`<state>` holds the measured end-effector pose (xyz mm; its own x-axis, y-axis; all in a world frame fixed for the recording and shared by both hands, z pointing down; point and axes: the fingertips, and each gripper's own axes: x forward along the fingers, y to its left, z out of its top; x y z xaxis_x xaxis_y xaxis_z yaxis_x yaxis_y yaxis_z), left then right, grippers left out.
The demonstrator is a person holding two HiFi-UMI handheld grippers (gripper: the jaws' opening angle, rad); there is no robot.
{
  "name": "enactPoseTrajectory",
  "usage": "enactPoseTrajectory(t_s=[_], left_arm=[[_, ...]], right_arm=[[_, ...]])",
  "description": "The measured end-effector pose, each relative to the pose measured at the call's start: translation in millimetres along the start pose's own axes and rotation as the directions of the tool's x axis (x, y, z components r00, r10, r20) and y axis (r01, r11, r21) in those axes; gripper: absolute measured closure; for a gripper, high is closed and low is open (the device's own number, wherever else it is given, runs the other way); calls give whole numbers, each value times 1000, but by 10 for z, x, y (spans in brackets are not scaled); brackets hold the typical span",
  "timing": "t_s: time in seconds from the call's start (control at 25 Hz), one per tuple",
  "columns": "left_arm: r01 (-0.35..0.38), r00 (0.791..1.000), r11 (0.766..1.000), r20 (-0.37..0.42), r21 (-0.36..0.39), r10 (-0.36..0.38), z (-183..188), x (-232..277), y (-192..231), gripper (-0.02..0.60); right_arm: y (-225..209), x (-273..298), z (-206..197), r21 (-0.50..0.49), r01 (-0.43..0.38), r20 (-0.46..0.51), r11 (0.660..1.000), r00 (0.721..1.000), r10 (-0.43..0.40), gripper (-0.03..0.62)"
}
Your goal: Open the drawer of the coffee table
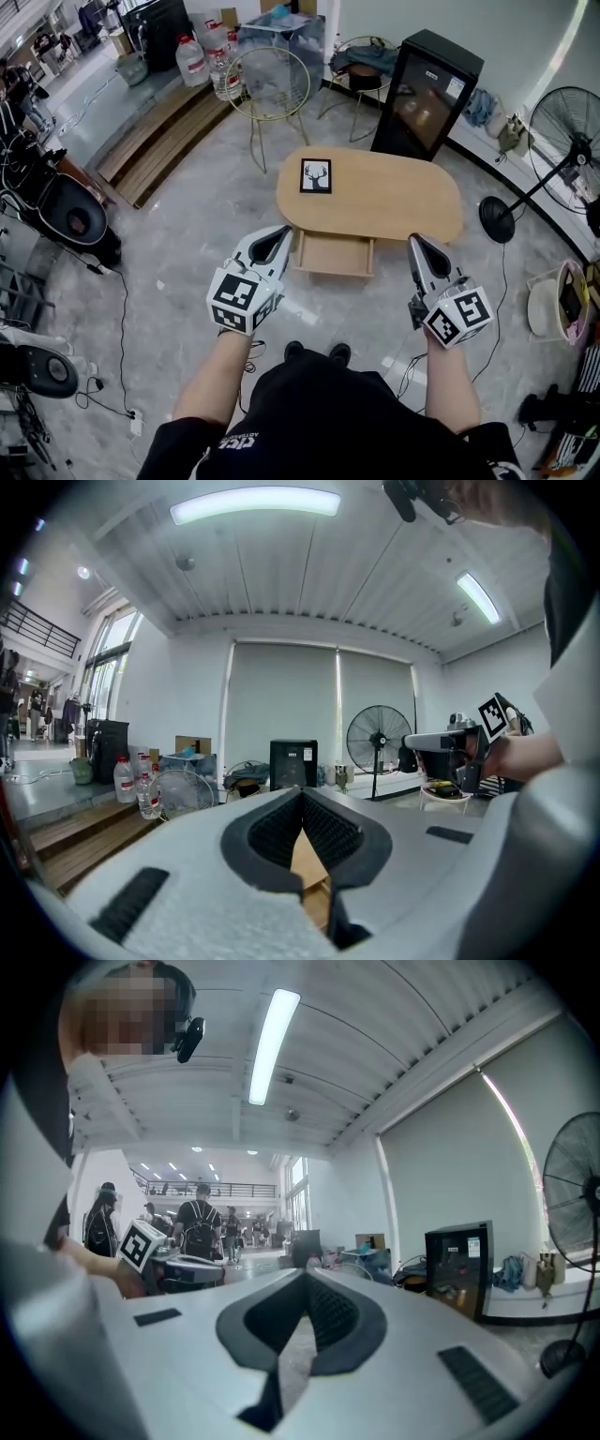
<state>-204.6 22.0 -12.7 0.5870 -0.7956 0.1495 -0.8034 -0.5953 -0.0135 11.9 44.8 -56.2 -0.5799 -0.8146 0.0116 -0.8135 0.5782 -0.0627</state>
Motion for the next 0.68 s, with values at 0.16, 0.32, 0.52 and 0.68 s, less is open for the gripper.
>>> enactPoseTrajectory(t_s=[0.16, 0.32, 0.52, 0.68], left_arm=[[-8, 1000, 1000, -7, -6, 8, -45, 11, 9, 574], [4, 1000, 1000, -18, -5, -4, -98, 25, 25, 574], [1, 1000, 1000, -24, 7, -1, -52, 87, 16, 574], [7, 1000, 1000, -21, 2, -7, -54, 118, -16, 574]], right_arm=[[-62, 5, -34, 0, 13, -2, 1000, 1000, -13, 591], [-53, 25, -62, -3, 13, 3, 1000, 1000, -13, 592], [-151, 18, -67, 13, 20, 4, 1000, 1000, -20, 591], [-201, 4, -82, 24, 19, 10, 1000, 1000, -19, 592]])
